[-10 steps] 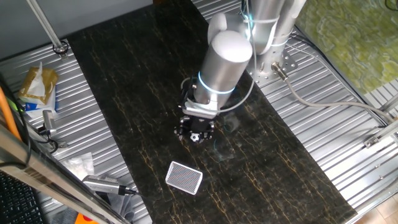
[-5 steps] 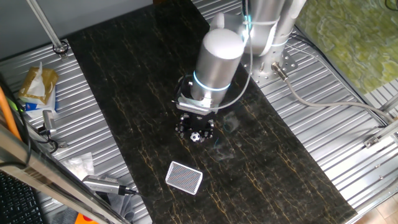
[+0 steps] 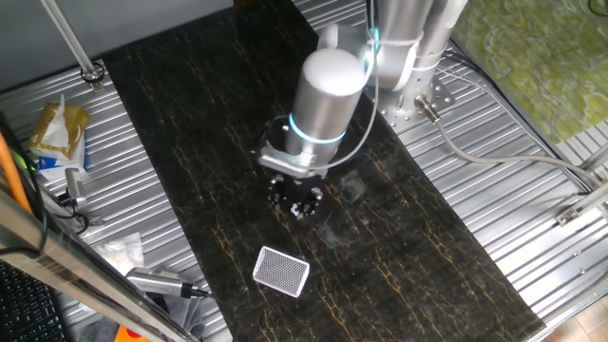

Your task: Push the soccer ball into the goal

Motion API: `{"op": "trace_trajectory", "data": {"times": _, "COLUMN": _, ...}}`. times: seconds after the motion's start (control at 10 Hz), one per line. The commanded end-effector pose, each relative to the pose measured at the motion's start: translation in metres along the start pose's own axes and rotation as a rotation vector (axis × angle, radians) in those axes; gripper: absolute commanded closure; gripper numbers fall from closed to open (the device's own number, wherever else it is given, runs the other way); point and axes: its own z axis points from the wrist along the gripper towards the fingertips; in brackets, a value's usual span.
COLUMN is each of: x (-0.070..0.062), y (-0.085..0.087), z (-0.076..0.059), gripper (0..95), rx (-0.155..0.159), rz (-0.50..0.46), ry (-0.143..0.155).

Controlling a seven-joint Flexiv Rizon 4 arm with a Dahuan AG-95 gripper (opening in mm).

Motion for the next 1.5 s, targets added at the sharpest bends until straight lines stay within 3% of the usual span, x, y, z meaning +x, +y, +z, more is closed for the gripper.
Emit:
{"op": "trace_trajectory", "data": {"times": 0.1, "x": 0.003, "y": 0.007, "z": -0.001, "gripper": 57.0, "rx": -0.036, "rz": 0.087, "ry": 0.189}}
{"op": "trace_trajectory", "data": {"times": 0.7, "x": -0.004, "y": 0.006, "z": -0.006, "gripper": 57.0, "rx": -0.042, "rz": 0.131, "ry": 0.211}}
{"op": "trace_trajectory", "data": {"times": 0.9, "x": -0.02, "y": 0.004, "z": -0.015, "gripper": 57.0, "rx": -0.03, "rz": 0.131, "ry": 0.228}}
{"op": "trace_trajectory", "data": {"times": 1.2, "x": -0.052, "y": 0.009, "z": -0.015, "gripper": 57.0, "rx": -0.018, "rz": 0.16, "ry": 0.229}}
{"op": "trace_trajectory", "data": {"times": 1.5, "x": -0.064, "y": 0.011, "z": -0.015, "gripper": 57.0, "rx": -0.018, "rz": 0.176, "ry": 0.228}}
